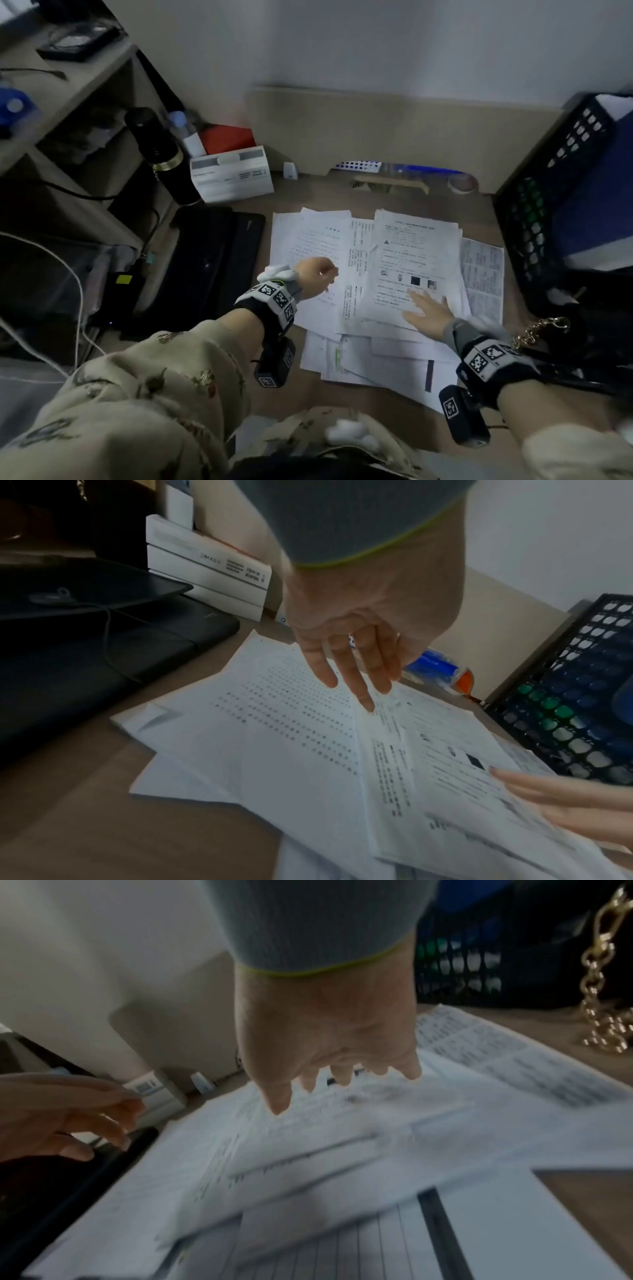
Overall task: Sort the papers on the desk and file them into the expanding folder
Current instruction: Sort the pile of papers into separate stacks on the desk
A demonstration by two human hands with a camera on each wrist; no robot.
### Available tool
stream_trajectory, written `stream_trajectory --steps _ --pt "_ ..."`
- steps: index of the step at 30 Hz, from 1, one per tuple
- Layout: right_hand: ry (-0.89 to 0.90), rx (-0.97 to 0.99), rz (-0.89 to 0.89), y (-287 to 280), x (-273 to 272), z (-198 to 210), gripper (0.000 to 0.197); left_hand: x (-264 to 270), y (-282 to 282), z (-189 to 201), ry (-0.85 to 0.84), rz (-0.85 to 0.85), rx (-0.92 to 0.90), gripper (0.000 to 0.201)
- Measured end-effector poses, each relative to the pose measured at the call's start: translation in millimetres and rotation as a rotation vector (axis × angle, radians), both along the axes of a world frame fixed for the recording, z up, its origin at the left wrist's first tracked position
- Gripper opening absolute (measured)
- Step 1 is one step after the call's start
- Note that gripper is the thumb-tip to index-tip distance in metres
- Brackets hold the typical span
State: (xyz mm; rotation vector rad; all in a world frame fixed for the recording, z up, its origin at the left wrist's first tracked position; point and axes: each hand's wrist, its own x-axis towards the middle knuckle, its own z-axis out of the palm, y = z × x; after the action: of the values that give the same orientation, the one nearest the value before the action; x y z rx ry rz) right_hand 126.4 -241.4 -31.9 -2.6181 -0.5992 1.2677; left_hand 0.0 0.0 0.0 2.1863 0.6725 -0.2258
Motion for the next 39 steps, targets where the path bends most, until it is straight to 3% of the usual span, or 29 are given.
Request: stream_trajectory --steps 7,12,15,20,24,27,32,36,39 --pt "-0.099 -0.153 0.302 10 -36 -37 0.066 -11 14 -25 0.095 -0.017 -0.038 0.021" --pt "-0.081 -0.137 0.301 15 -47 -32 0.064 -14 19 -38 0.125 -0.014 -0.052 0.023" --pt "-0.1 -0.04 0.206 15 -46 -24 0.06 -13 24 -48 0.148 0.007 -0.059 0.027" --pt "-0.346 0.07 -0.21 11 -30 -4 0.051 -6 29 -53 0.219 0.003 -0.098 0.043" --pt "-0.281 -0.013 -0.489 7 -7 -9 0.058 -2 28 -57 0.242 0.025 -0.194 0.048" --pt "-0.191 0.047 -0.643 10 3 -15 0.055 2 26 -52 0.246 0.042 -0.272 0.047" --pt "-0.05 0.075 -0.732 23 5 -20 0.079 5 24 -57 0.279 0.052 -0.334 0.05" --pt "-0.192 -0.078 -0.647 30 4 -21 0.082 7 21 -61 0.295 0.104 -0.352 0.047" --pt "-0.192 -0.13 -0.671 28 7 -22 0.084 11 20 -59 0.313 0.06 -0.334 0.036"
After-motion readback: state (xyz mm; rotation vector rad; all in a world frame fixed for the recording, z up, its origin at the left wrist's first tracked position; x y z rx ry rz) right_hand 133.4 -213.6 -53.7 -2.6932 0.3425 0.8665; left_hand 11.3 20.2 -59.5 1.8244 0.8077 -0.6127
